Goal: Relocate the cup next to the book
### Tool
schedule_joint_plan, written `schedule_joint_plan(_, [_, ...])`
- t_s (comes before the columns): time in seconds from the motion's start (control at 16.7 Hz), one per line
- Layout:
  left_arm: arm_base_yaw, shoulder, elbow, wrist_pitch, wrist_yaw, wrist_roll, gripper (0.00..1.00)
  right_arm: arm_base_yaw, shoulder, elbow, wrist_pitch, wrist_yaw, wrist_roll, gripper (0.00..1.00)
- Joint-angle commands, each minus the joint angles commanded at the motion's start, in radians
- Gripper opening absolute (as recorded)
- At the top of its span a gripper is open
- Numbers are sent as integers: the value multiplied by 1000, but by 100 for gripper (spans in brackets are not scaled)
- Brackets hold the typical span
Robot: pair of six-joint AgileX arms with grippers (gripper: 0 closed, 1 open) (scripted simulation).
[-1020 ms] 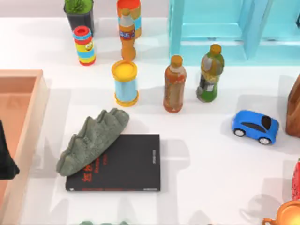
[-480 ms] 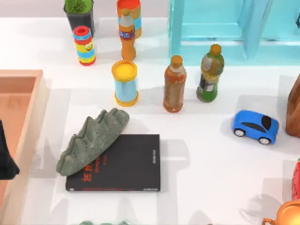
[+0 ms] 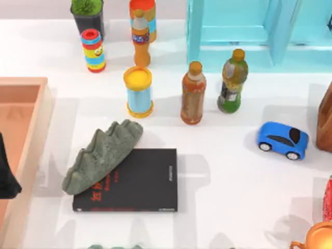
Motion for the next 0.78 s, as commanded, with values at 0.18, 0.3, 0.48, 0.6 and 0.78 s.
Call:
schedule_joint_plan(0.18, [0, 0, 0, 0, 0, 0, 100, 0, 37, -92, 130, 0, 0, 100])
schedule_joint_plan(0.3, [0, 0, 0, 0, 0, 0, 100, -1, 50, -122, 167, 0, -1, 100])
schedule_joint_plan(0.48, [0, 0, 0, 0, 0, 0, 100, -1, 51, -125, 170, 0, -1, 100])
schedule_joint_plan(0.6, [0, 0, 0, 0, 0, 0, 100, -1, 51, -125, 170, 0, -1, 92])
schedule_joint_plan(0.78, [0, 0, 0, 0, 0, 0, 100, -1, 51, -125, 170, 0, -1, 70])
